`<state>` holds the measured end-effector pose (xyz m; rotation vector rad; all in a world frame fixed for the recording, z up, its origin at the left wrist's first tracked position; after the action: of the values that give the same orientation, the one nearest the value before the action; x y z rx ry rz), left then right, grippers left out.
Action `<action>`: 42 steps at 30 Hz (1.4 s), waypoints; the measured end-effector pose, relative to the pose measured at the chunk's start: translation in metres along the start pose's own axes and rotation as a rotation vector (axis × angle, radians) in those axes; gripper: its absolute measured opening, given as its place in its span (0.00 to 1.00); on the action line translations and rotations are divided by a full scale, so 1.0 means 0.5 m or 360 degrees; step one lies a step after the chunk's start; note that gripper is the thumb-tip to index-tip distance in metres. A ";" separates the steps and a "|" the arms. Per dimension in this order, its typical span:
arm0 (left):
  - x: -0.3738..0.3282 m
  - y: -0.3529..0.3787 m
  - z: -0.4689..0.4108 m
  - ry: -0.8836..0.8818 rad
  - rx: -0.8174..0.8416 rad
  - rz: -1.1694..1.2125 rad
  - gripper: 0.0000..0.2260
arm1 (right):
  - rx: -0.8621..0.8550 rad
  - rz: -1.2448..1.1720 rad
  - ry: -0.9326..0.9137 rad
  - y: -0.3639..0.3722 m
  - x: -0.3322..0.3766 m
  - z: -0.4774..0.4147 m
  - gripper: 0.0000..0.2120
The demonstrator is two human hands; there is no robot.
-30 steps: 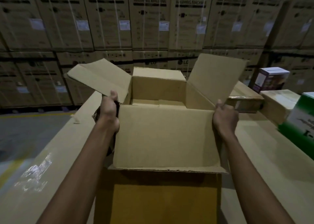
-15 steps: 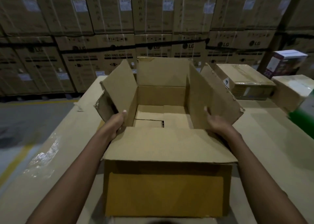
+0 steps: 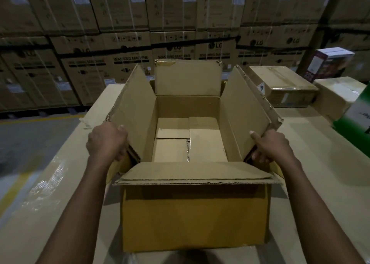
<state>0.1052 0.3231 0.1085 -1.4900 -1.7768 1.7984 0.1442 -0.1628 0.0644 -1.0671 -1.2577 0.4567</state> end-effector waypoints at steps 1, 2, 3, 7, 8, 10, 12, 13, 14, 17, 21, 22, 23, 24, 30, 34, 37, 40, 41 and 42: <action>-0.012 -0.015 0.005 0.0068 -0.0024 -0.0079 0.27 | 0.0020 -0.0047 0.0003 -0.014 0.001 0.015 0.33; -0.033 -0.033 0.016 0.0164 -0.0095 -0.0103 0.28 | -0.0005 -0.0130 0.0004 -0.030 0.001 0.029 0.35; -0.067 -0.050 0.039 0.0283 -0.0156 -0.0033 0.28 | -0.0060 -0.0259 0.0011 -0.050 0.000 0.043 0.36; -0.230 -0.015 0.179 0.0560 0.0173 0.0705 0.20 | -0.0246 -0.1000 0.0177 -0.112 -0.028 0.091 0.40; -0.270 -0.002 0.220 0.0622 0.0256 0.0838 0.19 | -0.0283 -0.1141 0.0207 -0.119 -0.041 0.099 0.39; -0.345 0.020 0.300 0.0798 0.0309 0.1070 0.17 | -0.0351 -0.1323 0.0241 -0.127 -0.072 0.107 0.37; -0.413 0.028 0.380 0.0997 0.0298 0.1244 0.16 | -0.0382 -0.1420 0.0275 -0.127 -0.107 0.105 0.35; -0.446 0.034 0.419 0.1067 0.0323 0.1346 0.15 | -0.0376 -0.1451 0.0303 -0.125 -0.125 0.100 0.34; -0.479 0.047 0.456 0.1113 0.0383 0.1447 0.15 | -0.0364 -0.1472 0.0344 -0.123 -0.146 0.095 0.34; -0.571 0.116 0.545 0.1190 0.0607 0.1498 0.21 | -0.0356 -0.1505 0.0465 -0.126 -0.221 0.071 0.32; -0.667 0.224 0.629 0.1232 0.0818 0.1326 0.23 | -0.0348 -0.1581 0.0567 -0.136 -0.346 0.020 0.31; -0.692 0.243 0.646 0.1250 0.0804 0.1271 0.23 | -0.0336 -0.1603 0.0589 -0.137 -0.379 0.002 0.31; -0.720 0.257 0.662 0.1267 0.0782 0.1228 0.23 | -0.0325 -0.1617 0.0605 -0.139 -0.413 -0.020 0.30; -0.750 0.275 0.678 0.1264 0.0788 0.1217 0.22 | -0.0310 -0.1628 0.0615 -0.142 -0.446 -0.044 0.30; -0.926 0.502 0.765 0.0564 0.1217 0.1477 0.17 | -0.0197 -0.1617 0.0636 -0.190 -0.627 -0.212 0.29; -1.001 0.624 0.807 0.0148 0.1249 0.1493 0.17 | -0.0125 -0.1618 0.0630 -0.223 -0.719 -0.307 0.29; -1.057 0.667 0.814 -0.0057 0.1227 0.1530 0.16 | -0.0072 -0.1607 0.0611 -0.245 -0.760 -0.373 0.29; -1.110 0.700 0.786 -0.0160 0.1158 0.1564 0.16 | 0.0004 -0.1623 0.0582 -0.257 -0.776 -0.450 0.28; -1.126 0.708 0.770 -0.0168 0.1129 0.1569 0.16 | 0.0017 -0.1637 0.0580 -0.260 -0.779 -0.479 0.28; -1.141 0.716 0.750 -0.0171 0.1105 0.1574 0.17 | 0.0026 -0.1649 0.0573 -0.261 -0.780 -0.509 0.28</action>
<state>0.2677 -0.4227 0.0002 -2.0650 -0.2184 2.5258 0.2259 -0.6320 -0.0208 -0.3440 -1.2890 -0.4949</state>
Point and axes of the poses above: each hand's wrist, its own z-axis away from the middle knuckle, its own y-axis out of the palm, x = y × z, the point moved 8 cm from there along -z, towards the middle knuckle, and after that the axes turned 9 degrees about -x, right-handed, at the moved point
